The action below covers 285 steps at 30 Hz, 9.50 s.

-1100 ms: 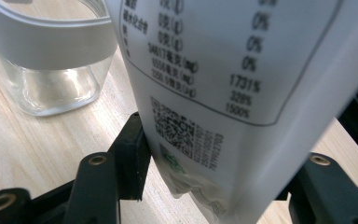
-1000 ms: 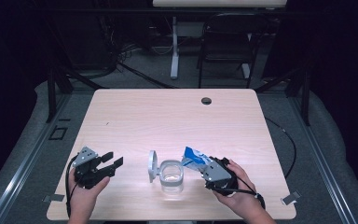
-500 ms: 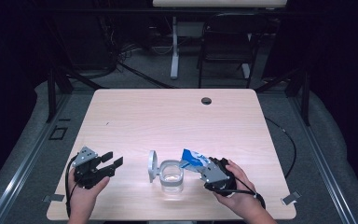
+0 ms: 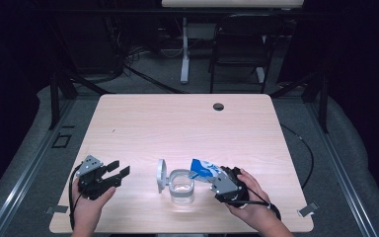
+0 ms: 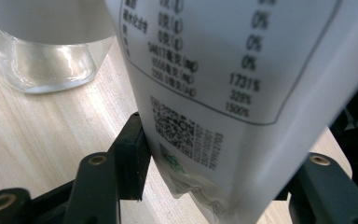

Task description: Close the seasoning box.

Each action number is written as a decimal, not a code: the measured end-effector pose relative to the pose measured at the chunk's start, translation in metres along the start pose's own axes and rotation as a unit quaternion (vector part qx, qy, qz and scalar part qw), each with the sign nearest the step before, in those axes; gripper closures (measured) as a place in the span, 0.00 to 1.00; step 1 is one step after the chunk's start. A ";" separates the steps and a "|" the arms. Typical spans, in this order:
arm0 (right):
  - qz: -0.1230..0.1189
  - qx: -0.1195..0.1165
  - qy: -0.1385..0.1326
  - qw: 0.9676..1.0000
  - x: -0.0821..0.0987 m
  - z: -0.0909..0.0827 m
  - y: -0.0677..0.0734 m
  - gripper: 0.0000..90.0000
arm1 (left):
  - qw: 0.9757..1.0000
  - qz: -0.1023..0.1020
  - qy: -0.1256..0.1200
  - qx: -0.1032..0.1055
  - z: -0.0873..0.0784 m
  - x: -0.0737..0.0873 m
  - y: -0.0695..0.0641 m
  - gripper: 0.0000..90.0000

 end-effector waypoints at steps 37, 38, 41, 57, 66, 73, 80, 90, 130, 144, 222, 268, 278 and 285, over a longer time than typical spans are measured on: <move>-0.066 0.022 0.023 0.997 0.004 0.006 0.004 0.51 | 1.000 -0.002 -0.001 0.000 -0.001 0.000 0.001 0.55; -0.066 0.024 0.023 0.997 0.004 0.006 0.004 0.51 | 1.000 -0.002 -0.001 0.000 -0.001 0.000 0.001 0.55; -0.073 0.027 0.027 0.997 0.004 0.007 0.004 0.51 | 1.000 -0.002 -0.002 0.000 -0.001 0.000 0.001 0.55; -0.096 0.038 0.041 0.994 0.003 0.008 0.004 0.51 | 1.000 -0.002 0.000 0.000 -0.002 0.000 0.002 0.55; -0.110 0.042 0.041 0.992 0.002 0.009 0.004 0.51 | 1.000 -0.002 -0.001 0.000 -0.001 0.000 0.001 0.55; -0.114 0.046 0.042 0.992 0.001 0.009 0.003 0.51 | 1.000 -0.002 0.000 0.000 -0.001 0.000 0.002 0.55; -0.127 0.053 0.048 0.989 0.001 0.009 0.002 0.51 | 1.000 -0.002 -0.002 0.000 -0.001 0.000 0.001 0.55; -0.135 0.060 0.050 0.988 0.000 0.008 0.001 0.51 | 1.000 -0.002 -0.002 0.000 -0.001 0.000 0.001 0.55; -0.170 0.081 0.058 0.980 -0.006 0.006 0.000 0.51 | 1.000 -0.002 -0.001 0.001 -0.001 0.000 0.001 0.54; -0.196 0.095 0.065 0.974 -0.007 0.007 -0.002 0.51 | 1.000 -0.001 0.001 0.001 -0.001 0.001 0.002 0.54; -0.254 0.094 0.083 0.959 -0.018 0.005 -0.001 0.52 | 1.000 -0.004 -0.004 0.000 -0.003 0.000 0.003 0.54; -0.305 0.115 0.110 0.939 -0.028 0.000 -0.003 0.52 | 1.000 -0.003 -0.005 0.000 -0.003 -0.001 0.004 0.54; -0.314 0.123 0.116 0.934 -0.030 -0.002 -0.003 0.52 | 1.000 -0.003 -0.005 0.000 -0.003 -0.001 0.003 0.54; -0.316 0.122 0.113 0.934 -0.030 -0.001 -0.002 0.52 | 1.000 -0.005 -0.007 -0.001 -0.003 -0.001 0.003 0.54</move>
Point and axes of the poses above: each handheld gripper's, and its own axes: z roughly forward along the jaws, x roughly out of its underside, y roughly to its left, the point moved 6 cm from there along z, roughly forward along the jaws, and after that the axes turned 13 degrees about z, right-handed, at the moved point
